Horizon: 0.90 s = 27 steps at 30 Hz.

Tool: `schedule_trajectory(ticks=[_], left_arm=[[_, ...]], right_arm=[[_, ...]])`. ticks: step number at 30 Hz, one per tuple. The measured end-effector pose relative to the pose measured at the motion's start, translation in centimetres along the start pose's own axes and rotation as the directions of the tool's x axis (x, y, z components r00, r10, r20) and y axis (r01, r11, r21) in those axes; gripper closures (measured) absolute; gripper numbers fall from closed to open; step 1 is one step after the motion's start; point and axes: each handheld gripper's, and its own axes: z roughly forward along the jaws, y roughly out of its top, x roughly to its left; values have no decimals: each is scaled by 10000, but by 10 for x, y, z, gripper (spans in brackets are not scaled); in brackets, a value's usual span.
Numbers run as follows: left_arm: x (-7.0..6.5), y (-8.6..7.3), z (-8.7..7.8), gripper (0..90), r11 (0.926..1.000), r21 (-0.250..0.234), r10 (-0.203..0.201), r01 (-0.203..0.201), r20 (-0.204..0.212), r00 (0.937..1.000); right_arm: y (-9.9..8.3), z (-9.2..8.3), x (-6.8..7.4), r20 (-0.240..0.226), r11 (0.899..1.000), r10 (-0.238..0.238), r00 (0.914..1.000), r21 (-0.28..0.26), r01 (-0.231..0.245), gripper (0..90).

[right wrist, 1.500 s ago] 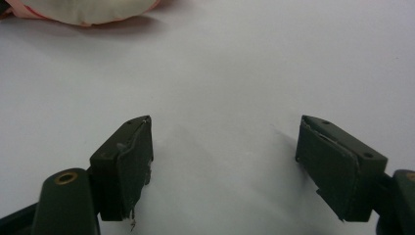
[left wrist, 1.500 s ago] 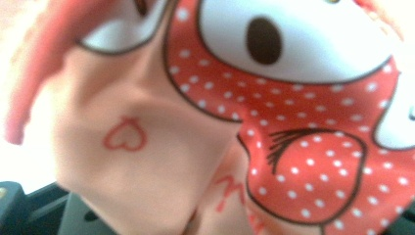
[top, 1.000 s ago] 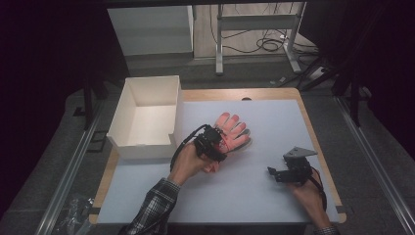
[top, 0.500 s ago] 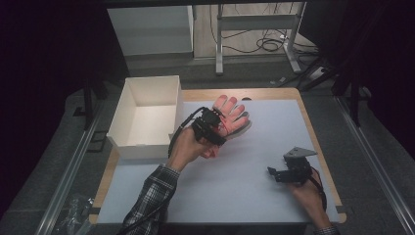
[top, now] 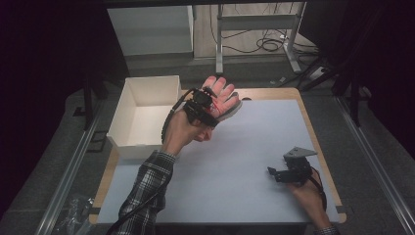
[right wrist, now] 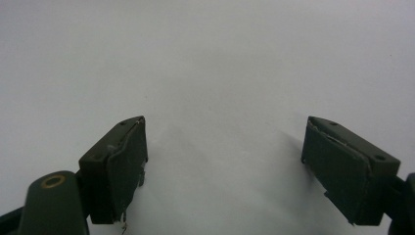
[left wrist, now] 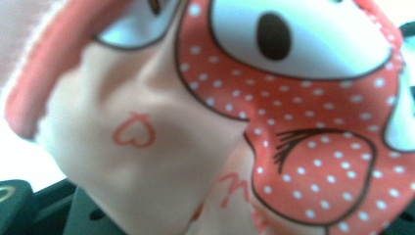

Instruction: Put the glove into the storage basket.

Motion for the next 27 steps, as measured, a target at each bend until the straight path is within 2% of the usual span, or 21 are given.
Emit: schedule_trajectory(ticks=[9,15,21,25,26,27], left_arm=[[30,-4,-22,418,9974,-346,-654,634,-585,9961],[51,-13,-36,417,9919,-602,-1177,1116,-1109,9868],[75,-27,-49,418,9797,-805,-1944,1837,-1560,9684],[89,-37,-56,417,9689,-900,-2436,2306,-1803,9530],[94,-41,-58,416,9646,-909,-2608,2474,-1913,9463],[96,-43,-59,416,9623,-936,-2695,2555,-1974,9426]], right_arm=[[0,0,0,1,10000,-13,10000,-5,13,174],[0,0,0,10,10000,-38,10000,-20,38,175],[0,0,0,11,10000,-31,10000,-17,31,175],[0,0,0,21,10000,-23,10000,-11,23,175],[0,0,0,21,10000,-20,10000,-11,20,175],[0,0,0,24,10000,-29,10000,-15,29,175]])
